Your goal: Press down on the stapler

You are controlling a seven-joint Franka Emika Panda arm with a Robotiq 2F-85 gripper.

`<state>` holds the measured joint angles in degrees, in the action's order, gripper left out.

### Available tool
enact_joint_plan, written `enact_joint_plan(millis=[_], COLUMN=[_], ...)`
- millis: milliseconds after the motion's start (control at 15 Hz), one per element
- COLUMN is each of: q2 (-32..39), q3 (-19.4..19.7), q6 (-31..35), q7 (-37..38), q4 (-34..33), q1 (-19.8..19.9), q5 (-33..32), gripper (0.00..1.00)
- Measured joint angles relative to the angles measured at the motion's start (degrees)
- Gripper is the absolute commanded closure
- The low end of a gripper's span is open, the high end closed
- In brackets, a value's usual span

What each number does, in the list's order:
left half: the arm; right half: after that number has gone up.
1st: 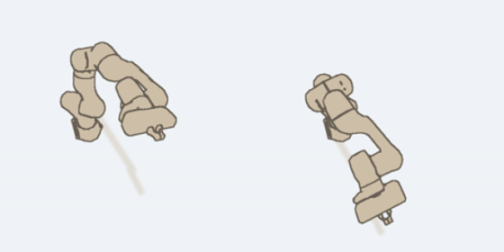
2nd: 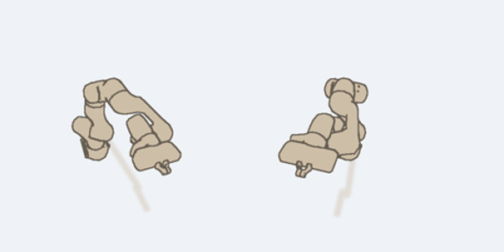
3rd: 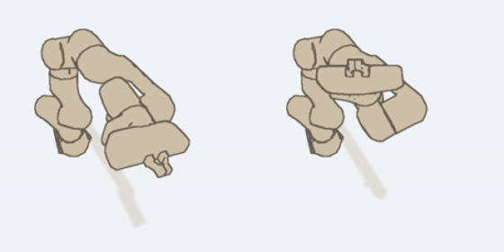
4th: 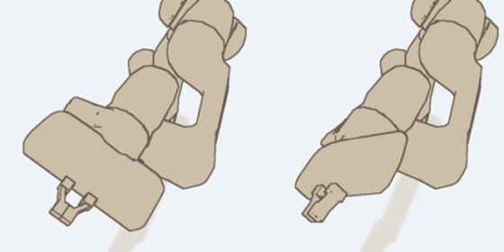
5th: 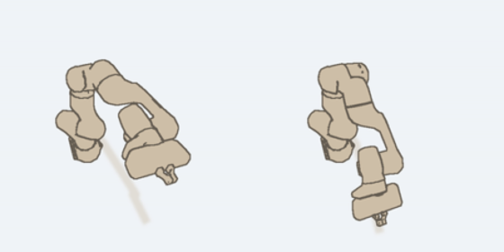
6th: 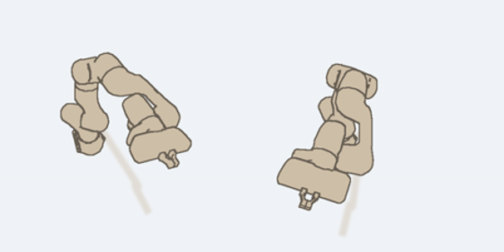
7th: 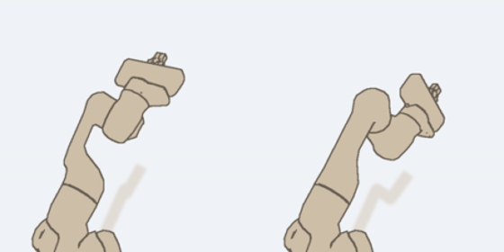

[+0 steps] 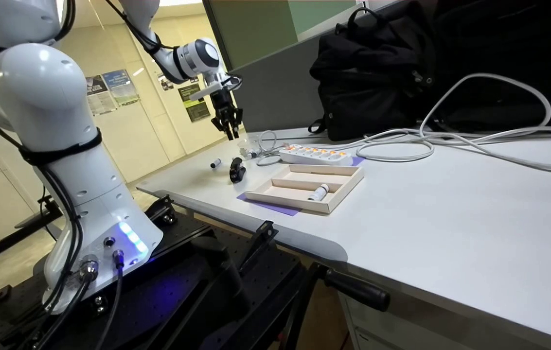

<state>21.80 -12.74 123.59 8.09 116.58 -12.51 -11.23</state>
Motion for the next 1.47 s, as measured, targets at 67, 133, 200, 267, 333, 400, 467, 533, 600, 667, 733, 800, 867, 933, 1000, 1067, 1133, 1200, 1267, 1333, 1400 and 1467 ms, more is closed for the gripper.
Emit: enact_joint_plan(millis=[67, 133, 200, 267, 333, 400, 467, 533, 600, 667, 733, 800, 867, 933, 1000, 1067, 1133, 1200, 1267, 1333, 1400, 1467], q2=[2.1, 4.0, 5.4, 6.4, 6.9, 7.1, 7.2, 7.2, 7.2, 7.2, 7.2, 7.2, 7.2, 7.3, 7.5, 7.8, 8.2, 8.6, 9.1, 9.7, 10.4, 11.2], q3=[0.1, 0.5, 1.4, 2.2, 2.6, 2.8, 2.8, 2.8, 2.8, 2.8, 2.8, 2.8, 2.8, 2.8, 2.9, 2.9, 3.0, 3.1, 3.2, 3.4, 3.4, 3.4], q6=[-1.2, -3.1, -5.4, -7.3, -8.2, -8.7, -8.8, -8.9, -8.9, -8.9, -8.9, -8.9, -8.9, -8.8, -8.8, -8.8, -8.8, -8.8, -8.8, -9.0, -9.3, -9.8], q7=[-0.6, -0.2, 0.7, 1.2, 1.4, 1.5, 1.6, 1.6, 1.7, 1.7, 1.8, 1.8, 1.6, 1.4, 1.1, 0.9, 0.7, 0.4, -0.1, -0.8, -1.8, -3.1], q4=[-2.0, -3.9, -5.9, -7.4, -8.4, -9.0, -9.2, -9.3, -9.3, -9.3, -9.3, -9.3, -9.3, -9.3, -9.3, -9.3, -9.3, -9.4, -9.6, -9.9, -10.5, -11.2], q1=[-0.5, -1.3, -2.2, -3.0, -3.4, -3.5, -3.6, -3.6, -3.6, -3.6, -3.6, -3.6, -3.6, -3.6, -3.6, -3.6, -3.6, -3.5, -3.5, -3.4, -3.3, -3.0], q5=[0.3, 0.0, -0.3, -0.5, -0.5, -0.6, -0.6, -0.6, -0.6, -0.6, -0.7, -0.7, -0.6, -0.6, -0.6, -0.6, -0.5, -0.4, -0.1, 0.3, 1.2, 2.2], gripper=[1.00, 0.93, 0.98, 1.00, 1.00, 1.00, 1.00, 1.00, 1.00, 1.00, 1.00, 1.00, 1.00, 1.00, 1.00, 1.00, 1.00, 1.00, 1.00, 1.00, 1.00, 1.00])
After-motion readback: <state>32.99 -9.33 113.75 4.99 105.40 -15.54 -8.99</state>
